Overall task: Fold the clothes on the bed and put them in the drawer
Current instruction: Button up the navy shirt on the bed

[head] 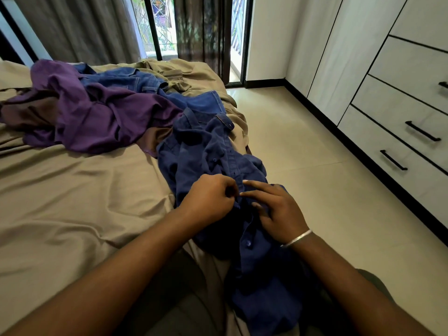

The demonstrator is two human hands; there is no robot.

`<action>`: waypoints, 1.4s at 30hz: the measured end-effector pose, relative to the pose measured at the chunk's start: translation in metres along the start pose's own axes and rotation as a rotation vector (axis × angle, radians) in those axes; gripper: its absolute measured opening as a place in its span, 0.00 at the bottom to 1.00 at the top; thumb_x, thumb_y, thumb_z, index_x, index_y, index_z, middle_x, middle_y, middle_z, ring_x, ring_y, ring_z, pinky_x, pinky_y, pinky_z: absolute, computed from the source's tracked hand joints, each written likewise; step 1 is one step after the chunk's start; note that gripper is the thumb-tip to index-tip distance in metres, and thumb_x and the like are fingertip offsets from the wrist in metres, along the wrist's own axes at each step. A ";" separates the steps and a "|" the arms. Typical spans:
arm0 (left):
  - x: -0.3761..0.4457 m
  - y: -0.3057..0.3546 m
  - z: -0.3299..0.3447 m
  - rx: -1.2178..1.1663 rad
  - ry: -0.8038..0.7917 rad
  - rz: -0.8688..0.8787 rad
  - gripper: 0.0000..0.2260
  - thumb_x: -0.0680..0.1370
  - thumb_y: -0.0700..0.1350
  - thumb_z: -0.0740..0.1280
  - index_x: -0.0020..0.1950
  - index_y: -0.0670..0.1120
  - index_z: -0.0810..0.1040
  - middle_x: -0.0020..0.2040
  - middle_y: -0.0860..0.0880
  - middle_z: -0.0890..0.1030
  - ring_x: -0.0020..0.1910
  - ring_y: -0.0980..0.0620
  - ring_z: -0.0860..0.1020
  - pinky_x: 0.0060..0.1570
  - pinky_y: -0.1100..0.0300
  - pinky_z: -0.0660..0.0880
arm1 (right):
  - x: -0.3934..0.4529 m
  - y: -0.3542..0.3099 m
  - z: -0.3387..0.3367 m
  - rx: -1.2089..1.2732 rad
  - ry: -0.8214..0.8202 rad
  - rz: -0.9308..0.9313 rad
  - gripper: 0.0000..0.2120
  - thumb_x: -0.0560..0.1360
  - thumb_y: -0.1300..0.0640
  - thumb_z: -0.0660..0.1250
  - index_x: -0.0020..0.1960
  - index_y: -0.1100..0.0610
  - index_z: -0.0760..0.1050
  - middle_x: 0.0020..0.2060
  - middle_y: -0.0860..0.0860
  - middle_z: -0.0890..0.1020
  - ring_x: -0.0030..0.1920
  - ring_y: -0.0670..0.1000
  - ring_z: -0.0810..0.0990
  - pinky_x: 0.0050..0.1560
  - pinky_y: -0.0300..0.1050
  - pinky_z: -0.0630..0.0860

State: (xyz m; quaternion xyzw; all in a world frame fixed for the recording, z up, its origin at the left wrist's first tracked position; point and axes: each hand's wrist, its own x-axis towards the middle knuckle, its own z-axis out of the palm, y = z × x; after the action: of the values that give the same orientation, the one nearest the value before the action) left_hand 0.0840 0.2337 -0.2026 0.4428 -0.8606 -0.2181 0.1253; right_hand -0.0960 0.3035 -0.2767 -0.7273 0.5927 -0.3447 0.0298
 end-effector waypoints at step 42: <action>0.007 -0.023 0.019 -0.648 0.157 -0.218 0.07 0.75 0.44 0.75 0.40 0.55 0.82 0.37 0.55 0.84 0.35 0.61 0.81 0.34 0.66 0.74 | 0.066 0.001 -0.029 0.082 -0.200 -0.267 0.07 0.73 0.62 0.68 0.48 0.57 0.84 0.42 0.51 0.84 0.39 0.49 0.81 0.40 0.44 0.79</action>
State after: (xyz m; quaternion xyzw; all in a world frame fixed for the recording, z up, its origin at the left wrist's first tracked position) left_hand 0.0884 0.2212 -0.2300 0.4848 -0.6820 -0.4572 0.3012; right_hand -0.1082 0.2554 -0.2237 -0.8285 0.4703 -0.2954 0.0719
